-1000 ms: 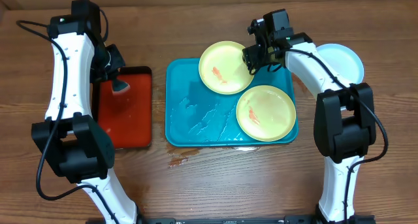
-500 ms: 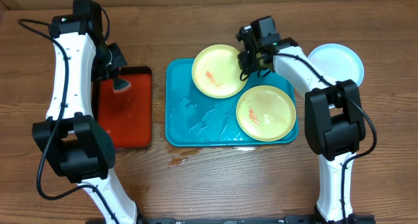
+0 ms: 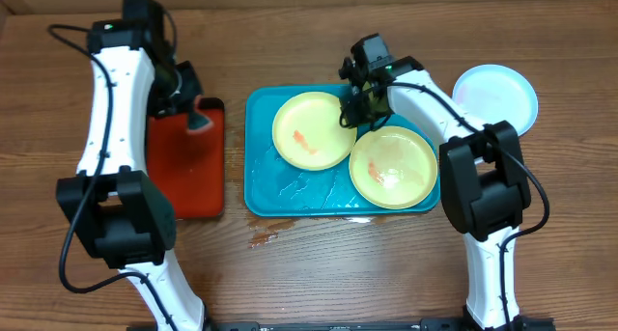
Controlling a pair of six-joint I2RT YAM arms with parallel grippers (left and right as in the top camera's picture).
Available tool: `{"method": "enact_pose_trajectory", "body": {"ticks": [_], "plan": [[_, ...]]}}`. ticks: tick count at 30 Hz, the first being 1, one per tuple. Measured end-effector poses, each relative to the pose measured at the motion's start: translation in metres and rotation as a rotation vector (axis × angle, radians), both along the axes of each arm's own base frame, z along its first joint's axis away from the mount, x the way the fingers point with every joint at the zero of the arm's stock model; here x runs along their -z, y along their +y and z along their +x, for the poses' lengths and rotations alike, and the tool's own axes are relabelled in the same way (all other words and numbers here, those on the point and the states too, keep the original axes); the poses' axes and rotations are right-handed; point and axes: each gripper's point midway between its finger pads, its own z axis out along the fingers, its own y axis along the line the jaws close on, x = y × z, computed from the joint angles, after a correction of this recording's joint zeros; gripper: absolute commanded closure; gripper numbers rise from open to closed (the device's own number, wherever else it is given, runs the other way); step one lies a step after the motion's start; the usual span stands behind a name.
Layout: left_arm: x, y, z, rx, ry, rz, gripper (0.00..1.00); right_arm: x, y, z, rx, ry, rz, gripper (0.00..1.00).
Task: Clean dirty plates on tray and stack at the side
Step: 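Grasp the sponge with the left gripper and the yellow plate rim with the right, then scrub the left yellow plate with the sponge in the left gripper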
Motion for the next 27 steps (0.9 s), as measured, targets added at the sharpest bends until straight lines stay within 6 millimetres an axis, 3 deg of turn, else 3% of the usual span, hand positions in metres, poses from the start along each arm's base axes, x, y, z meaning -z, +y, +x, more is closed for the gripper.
{"method": "enact_pose_trajectory", "body": {"ticks": [4, 5, 9, 13, 22, 27], "plan": [[-0.001, -0.035, 0.002, 0.077, -0.011, -0.02, 0.96, 0.001, 0.004, -0.01, 0.07, 0.053, 0.002, 0.76], [-0.001, -0.045, 0.003, 0.096, -0.017, -0.023, 0.96, 0.002, 0.004, -0.012, 0.088, 0.064, 0.002, 0.65], [-0.002, -0.08, 0.009, 0.159, -0.051, -0.034, 0.96, 0.001, 0.008, -0.009, 0.087, 0.047, 0.012, 0.59], [0.009, -0.115, 0.011, 0.198, -0.049, -0.049, 0.96, -0.002, 0.013, 0.003, 0.008, -0.022, 0.02, 0.6], [0.066, -0.171, 0.006, 0.245, 0.049, -0.059, 0.96, 0.004, 0.013, 0.004, -0.083, -0.046, -0.002, 0.96], [0.094, -0.198, 0.005, 0.274, 0.078, -0.09, 0.96, 0.004, 0.015, 0.004, -0.04, -0.025, 0.019, 0.96]]}}
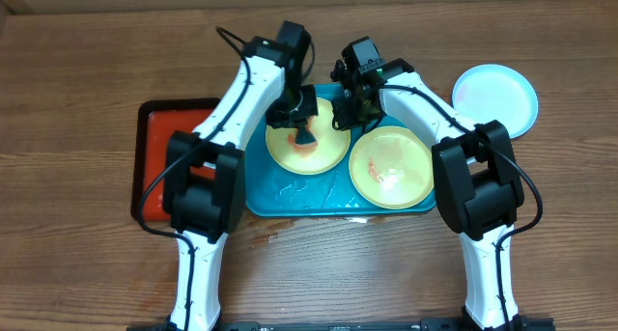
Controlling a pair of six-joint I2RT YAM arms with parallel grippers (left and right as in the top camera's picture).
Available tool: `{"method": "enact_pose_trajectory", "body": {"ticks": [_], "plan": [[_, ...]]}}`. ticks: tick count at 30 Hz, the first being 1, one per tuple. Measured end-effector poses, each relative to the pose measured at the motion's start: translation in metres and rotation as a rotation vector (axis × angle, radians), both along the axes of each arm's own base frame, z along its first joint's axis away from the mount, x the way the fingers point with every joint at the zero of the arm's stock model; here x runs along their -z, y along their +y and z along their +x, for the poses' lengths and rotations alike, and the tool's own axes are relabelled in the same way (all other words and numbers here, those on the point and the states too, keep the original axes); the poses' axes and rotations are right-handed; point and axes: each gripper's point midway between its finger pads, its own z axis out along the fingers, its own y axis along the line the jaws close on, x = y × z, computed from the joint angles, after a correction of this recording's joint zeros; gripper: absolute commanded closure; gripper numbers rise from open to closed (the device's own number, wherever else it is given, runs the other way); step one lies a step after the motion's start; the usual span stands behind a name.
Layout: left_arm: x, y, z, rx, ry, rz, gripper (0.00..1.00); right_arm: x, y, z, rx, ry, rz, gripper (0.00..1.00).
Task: Clean dirty plates on tray and stack at the side
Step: 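Scrub the left yellow plate with the sponge in the left gripper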
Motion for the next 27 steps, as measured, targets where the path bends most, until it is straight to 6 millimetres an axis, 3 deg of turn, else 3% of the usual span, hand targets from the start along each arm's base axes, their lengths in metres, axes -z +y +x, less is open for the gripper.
{"method": "enact_pose_trajectory", "body": {"ticks": [5, 12, 22, 27], "plan": [[0.014, -0.013, 0.007, -0.014, -0.008, -0.028, 0.96, 0.0, 0.002, -0.003, 0.073, 0.037, 0.023, 0.96], [0.025, -0.012, 0.012, -0.047, -0.008, -0.014, 0.96, 0.0, 0.003, -0.006, 0.156, 0.076, 0.044, 0.96], [0.027, 0.052, 0.004, -0.073, -0.014, 0.326, 0.96, 0.001, 0.003, -0.009, 0.187, 0.099, 0.049, 0.96], [0.022, 0.074, 0.004, -0.089, 0.006, 0.37, 0.96, 0.001, 0.005, -0.01, 0.19, 0.105, 0.05, 0.96]]}}
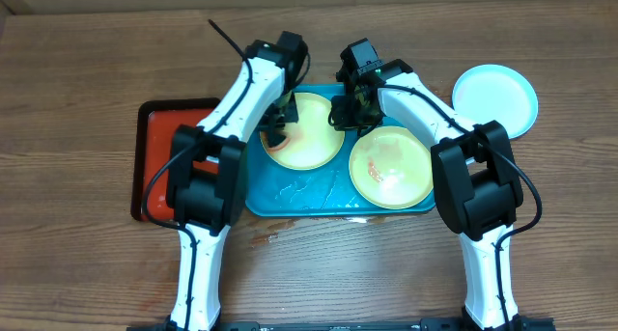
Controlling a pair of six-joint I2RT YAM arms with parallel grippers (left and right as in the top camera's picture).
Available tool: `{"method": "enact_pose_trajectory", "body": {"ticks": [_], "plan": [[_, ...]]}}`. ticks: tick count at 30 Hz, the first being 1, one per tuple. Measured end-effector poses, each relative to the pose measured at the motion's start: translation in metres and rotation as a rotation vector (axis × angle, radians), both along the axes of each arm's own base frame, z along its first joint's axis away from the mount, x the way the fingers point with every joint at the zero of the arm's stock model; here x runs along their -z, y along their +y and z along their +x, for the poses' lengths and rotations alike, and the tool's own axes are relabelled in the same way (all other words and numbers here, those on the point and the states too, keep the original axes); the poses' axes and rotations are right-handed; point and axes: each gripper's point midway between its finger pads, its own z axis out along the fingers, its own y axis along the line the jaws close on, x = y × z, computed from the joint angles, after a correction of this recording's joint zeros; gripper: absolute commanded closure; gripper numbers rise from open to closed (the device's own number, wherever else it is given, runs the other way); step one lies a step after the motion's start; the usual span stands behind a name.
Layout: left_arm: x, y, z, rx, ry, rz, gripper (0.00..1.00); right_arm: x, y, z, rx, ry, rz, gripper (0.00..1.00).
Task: Clean dirty plates on tray and stack at the side
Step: 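Scrub the left yellow plate with the sponge in the left gripper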
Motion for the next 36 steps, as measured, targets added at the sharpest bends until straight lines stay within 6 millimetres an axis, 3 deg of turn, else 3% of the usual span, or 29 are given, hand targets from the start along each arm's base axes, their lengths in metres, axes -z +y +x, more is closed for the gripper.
{"method": "enact_pose_trajectory", "body": {"ticks": [3, 8, 12, 16, 19, 23, 28, 36], "plan": [[-0.008, -0.011, 0.009, 0.016, -0.004, -0.114, 0.96, 0.0, 0.0, 0.0, 0.002, 0.001, 0.0, 0.96], [-0.03, -0.051, 0.028, 0.056, -0.044, -0.393, 0.96, 0.0, 0.0, 0.0, 0.004, 0.002, 0.0, 0.96], [-0.03, -0.073, 0.019, 0.087, -0.011, -0.471, 0.96, 0.0, 0.0, 0.0, 0.004, 0.002, 0.0, 0.96], [-0.015, -0.083, 0.002, 0.117, 0.036, -0.445, 0.96, 0.0, 0.0, 0.0, 0.005, 0.002, 0.0, 0.96], [0.002, -0.078, -0.014, 0.126, 0.082, -0.383, 0.96, 0.0, 0.0, 0.0, 0.004, 0.003, 0.001, 0.96], [0.016, -0.068, -0.017, 0.121, 0.085, -0.336, 0.96, 0.0, 0.0, -0.001, 0.004, 0.005, 0.0, 0.96], [0.018, -0.053, -0.018, 0.129, 0.065, -0.235, 0.96, 0.0, 0.004, -0.003, -0.002, 0.008, 0.006, 0.96], [0.006, 0.01, -0.021, 0.11, 0.081, 0.088, 0.96, 0.0, 0.006, -0.004, -0.004, 0.012, 0.011, 0.96]]}}
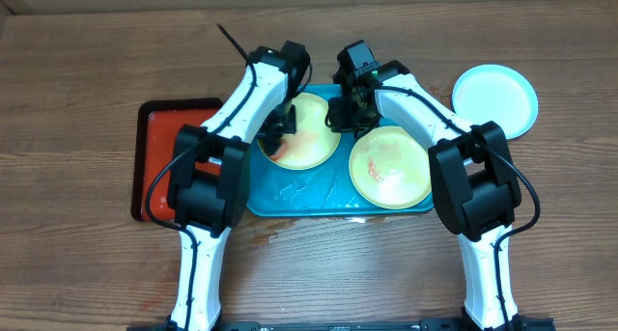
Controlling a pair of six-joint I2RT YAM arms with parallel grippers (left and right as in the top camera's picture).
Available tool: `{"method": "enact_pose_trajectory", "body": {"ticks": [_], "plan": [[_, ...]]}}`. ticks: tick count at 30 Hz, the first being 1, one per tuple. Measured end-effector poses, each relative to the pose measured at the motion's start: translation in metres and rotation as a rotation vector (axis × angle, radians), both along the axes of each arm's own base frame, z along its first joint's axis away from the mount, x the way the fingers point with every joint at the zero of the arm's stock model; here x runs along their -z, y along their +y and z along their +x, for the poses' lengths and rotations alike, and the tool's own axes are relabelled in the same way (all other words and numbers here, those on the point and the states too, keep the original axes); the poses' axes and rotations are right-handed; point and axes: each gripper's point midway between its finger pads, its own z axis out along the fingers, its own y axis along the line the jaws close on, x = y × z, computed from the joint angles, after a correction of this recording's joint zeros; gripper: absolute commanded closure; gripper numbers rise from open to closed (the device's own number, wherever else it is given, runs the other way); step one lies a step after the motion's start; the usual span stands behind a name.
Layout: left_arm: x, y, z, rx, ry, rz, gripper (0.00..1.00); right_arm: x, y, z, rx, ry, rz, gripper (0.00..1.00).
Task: Clean dirty plates on tray and stack at the side
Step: 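Scrub the left yellow plate with the sponge in the left gripper, then return the sponge to the red tray and lift the yellow plate with the right gripper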
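Observation:
Two yellow plates lie on the teal tray (290, 191). The left yellow plate (314, 138) shows a faint orange smear. The right yellow plate (391, 167) carries a red stain. My left gripper (274, 144) is low over the left plate's left rim, shut on a dark sponge that the fingers mostly hide. At that plate's right rim, my right gripper (340, 116) appears shut on the edge. A clean pale plate (494, 97) rests on the table at the far right.
A red tray (159, 162) sits left of the teal tray, partly under the left arm. Water pools on the teal tray's front, and a wet patch (263, 238) marks the table in front of it. Both arms cross over the tray's back edge.
My left gripper has shifted slightly down along the left side of the left yellow plate. The right gripper stays at the plate's right rim.
My left gripper was first over the red tray with the sponge, while the right gripper held the left yellow plate's rim. The left gripper then pressed the sponge on the plate's middle, later on its left part. The plate's red stain is now only a faint smear.

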Motion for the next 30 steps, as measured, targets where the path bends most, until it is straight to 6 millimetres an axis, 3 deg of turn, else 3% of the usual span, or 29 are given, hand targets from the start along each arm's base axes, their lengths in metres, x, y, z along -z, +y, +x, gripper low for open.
{"method": "enact_pose_trajectory", "body": {"ticks": [4, 7, 12, 15, 18, 22, 25, 30], "plan": [[-0.02, 0.012, 0.02, -0.016, -0.064, 0.043, 0.96, 0.0, 0.001, -0.001, -0.001, 0.001, -0.003, 0.96], [-0.046, 0.018, 0.04, -0.038, -0.136, 0.044, 0.96, 0.0, -0.001, -0.001, -0.008, -0.002, -0.011, 0.96], [-0.092, 0.026, 0.066, -0.103, -0.238, -0.058, 0.96, -0.003, -0.003, 0.001, -0.046, -0.026, -0.029, 0.96], [-0.108, 0.037, 0.073, -0.16, -0.257, -0.145, 0.96, -0.012, -0.008, 0.005, -0.076, -0.077, -0.068, 0.96], [-0.109, 0.061, 0.07, -0.238, -0.226, -0.221, 0.96, -0.041, -0.015, 0.013, -0.134, -0.192, -0.162, 0.96], [-0.106, 0.098, 0.056, -0.343, -0.162, -0.251, 0.96, -0.094, -0.016, 0.016, -0.204, -0.384, -0.345, 0.96], [-0.106, 0.124, 0.047, -0.409, -0.135, -0.246, 0.96, -0.137, -0.001, 0.012, -0.286, -0.564, -0.513, 0.96], [-0.106, 0.142, 0.038, -0.454, -0.112, -0.235, 0.96, -0.189, 0.027, 0.01, -0.385, -0.826, -0.839, 0.96]]}}
